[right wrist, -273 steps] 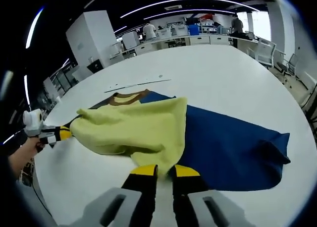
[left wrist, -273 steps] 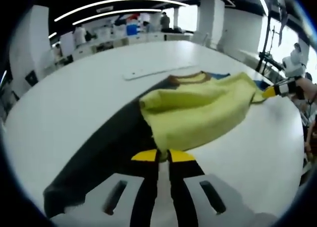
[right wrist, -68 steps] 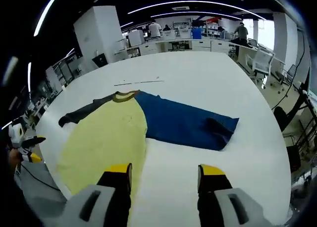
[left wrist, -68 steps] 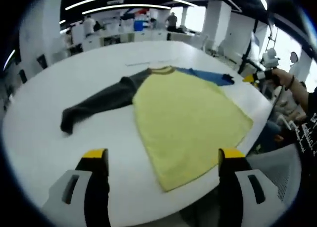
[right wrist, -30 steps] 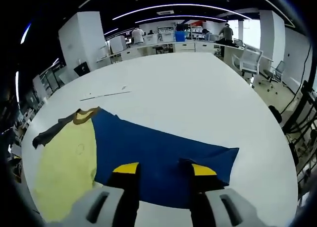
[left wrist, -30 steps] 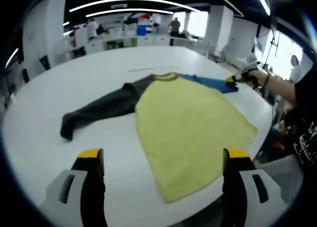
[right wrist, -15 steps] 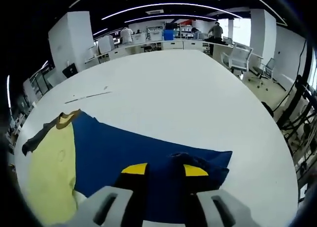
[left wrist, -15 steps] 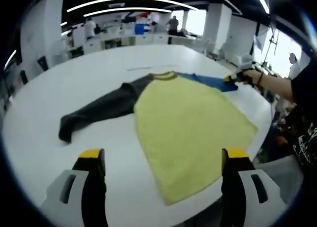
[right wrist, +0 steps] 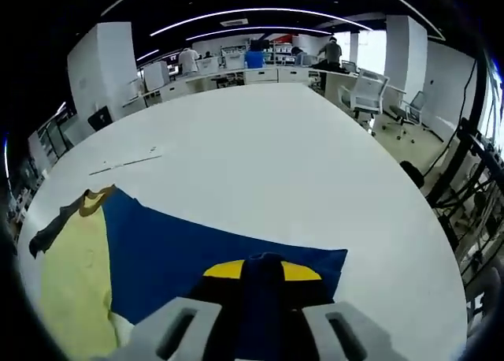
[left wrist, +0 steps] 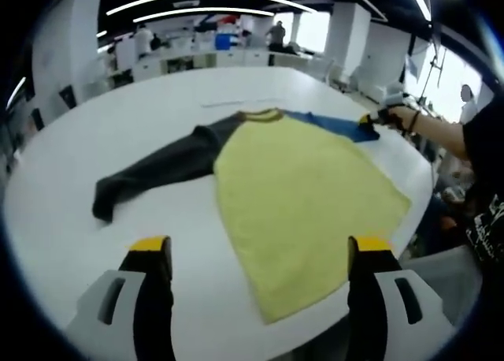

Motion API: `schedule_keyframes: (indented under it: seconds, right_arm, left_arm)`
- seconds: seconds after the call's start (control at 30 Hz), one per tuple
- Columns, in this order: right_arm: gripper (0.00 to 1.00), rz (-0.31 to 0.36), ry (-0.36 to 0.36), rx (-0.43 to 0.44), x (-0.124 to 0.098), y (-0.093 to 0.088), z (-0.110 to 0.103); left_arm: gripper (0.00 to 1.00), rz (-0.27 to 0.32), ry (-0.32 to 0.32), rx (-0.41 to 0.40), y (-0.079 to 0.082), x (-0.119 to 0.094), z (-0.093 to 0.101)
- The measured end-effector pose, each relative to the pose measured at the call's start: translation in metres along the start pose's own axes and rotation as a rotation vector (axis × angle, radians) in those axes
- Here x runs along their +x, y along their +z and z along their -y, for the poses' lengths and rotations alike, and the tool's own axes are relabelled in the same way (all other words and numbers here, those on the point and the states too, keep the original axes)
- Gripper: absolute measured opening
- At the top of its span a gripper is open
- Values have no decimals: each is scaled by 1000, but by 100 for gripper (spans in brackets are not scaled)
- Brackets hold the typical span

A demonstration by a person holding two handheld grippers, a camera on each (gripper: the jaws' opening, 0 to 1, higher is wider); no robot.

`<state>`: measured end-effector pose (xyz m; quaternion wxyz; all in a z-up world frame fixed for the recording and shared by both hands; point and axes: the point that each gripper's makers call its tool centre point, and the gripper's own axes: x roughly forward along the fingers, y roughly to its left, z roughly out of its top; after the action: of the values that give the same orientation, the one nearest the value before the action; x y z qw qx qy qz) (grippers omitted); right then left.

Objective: Fold the garment on the visible template until the final outline fits inside the template.

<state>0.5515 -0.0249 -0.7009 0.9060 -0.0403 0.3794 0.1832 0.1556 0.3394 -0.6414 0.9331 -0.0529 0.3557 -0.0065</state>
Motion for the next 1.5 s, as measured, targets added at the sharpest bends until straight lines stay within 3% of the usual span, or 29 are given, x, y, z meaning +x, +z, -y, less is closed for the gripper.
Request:
schedule_keyframes:
  seconds: [0.1,0.47,0.73,1.5]
  right_arm:
    - [0,10,0,-12,-3,3,-1]
    - [0,30,34,-34,-15,13,-12]
    - [0,58,87,-86,-22,25,-41]
    - [0,70,238,-181,-30,40,-123]
  left_arm:
    - [88,2,-3,4,0,-1,0]
    - [87,8,-5,14,3,-4,2]
    - [88,24,-11,29,7,-6,4]
    - [91,46,-20,37,7,-15,5]
